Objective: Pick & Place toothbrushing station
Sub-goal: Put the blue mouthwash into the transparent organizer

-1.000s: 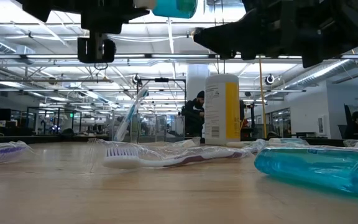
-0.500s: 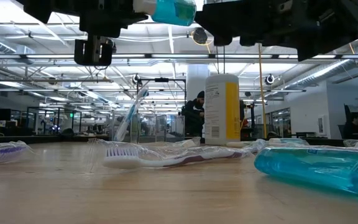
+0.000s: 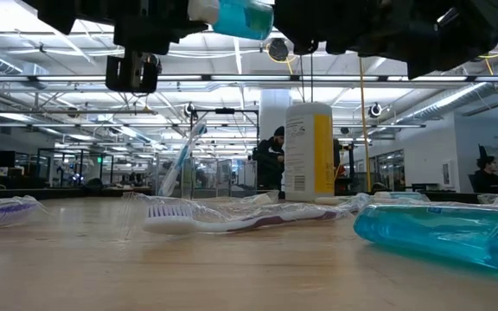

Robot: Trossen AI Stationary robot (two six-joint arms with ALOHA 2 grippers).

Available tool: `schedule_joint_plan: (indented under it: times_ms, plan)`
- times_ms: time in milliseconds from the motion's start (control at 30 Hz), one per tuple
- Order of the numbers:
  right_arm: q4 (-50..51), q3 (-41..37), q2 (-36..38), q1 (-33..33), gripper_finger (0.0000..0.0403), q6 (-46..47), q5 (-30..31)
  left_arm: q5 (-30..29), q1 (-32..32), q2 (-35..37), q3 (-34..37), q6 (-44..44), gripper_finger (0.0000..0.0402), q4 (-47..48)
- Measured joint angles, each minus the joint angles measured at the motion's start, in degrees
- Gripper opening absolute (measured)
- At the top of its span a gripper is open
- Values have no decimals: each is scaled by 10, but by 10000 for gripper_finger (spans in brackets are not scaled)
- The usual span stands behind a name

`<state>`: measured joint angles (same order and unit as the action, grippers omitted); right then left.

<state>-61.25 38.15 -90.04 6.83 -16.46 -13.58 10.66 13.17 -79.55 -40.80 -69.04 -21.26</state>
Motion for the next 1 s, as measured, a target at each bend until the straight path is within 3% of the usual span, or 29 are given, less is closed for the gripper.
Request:
schedule_joint_plan:
  times_ms: [667, 1000]
  plan:
    - [15, 2, 0, -1, 181, -10, 0, 26, -16, 0, 0, 23, 117, -40]
    - [15, 2, 0, -1, 150, -20, 0, 15, -16, 0, 0, 25, 117, -39]
